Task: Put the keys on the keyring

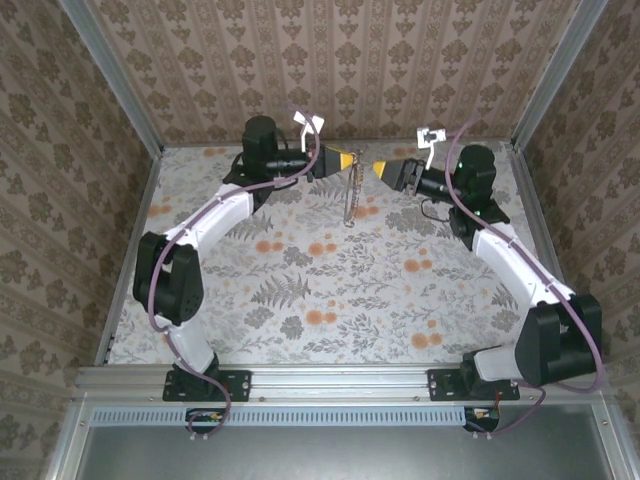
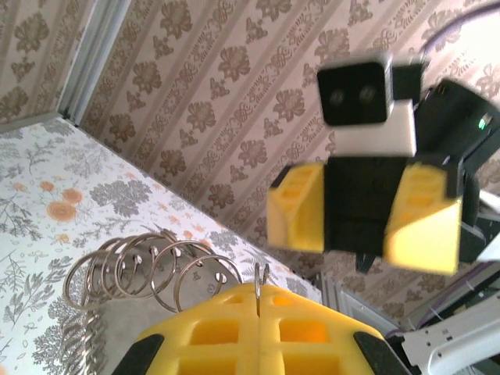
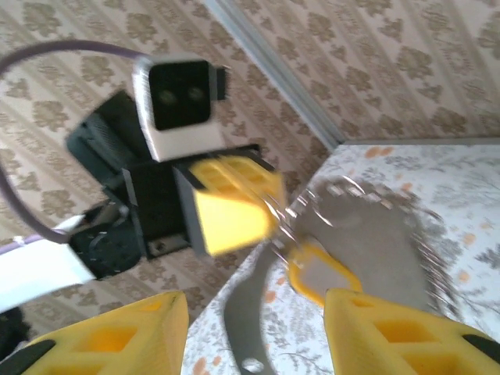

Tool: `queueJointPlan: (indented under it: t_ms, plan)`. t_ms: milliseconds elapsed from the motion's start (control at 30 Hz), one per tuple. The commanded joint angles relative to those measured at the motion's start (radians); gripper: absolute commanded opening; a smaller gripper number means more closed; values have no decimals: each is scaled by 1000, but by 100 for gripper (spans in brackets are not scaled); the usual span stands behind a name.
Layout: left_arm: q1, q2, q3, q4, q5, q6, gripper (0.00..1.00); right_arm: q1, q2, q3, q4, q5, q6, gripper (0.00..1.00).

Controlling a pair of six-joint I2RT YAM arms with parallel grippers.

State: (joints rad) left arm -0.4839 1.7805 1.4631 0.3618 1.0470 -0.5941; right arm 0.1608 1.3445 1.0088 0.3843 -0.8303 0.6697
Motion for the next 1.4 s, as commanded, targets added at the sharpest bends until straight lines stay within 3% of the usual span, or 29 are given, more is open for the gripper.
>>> queueJointPlan:
  t_ms: [0,300,1100,1233,1367]
  plan:
    - [-4,-60,-16,106,-51,-69,0,24,-50,-63,-18,111,-63,53]
    - [-9,-97,-59,134,-116,-115,0,147,-60,-70,-102,292,-199,54]
    - [-13,-127,-87,136,-94,-116,0,187,140,138,-101,305,-222,51]
    - [-13,-131,-96,136,-96,-112,0,188,144,151,-112,290,-228,42]
    - [-13,-130,-97,143,-108,-113,0,192,138,150,-129,268,-237,26]
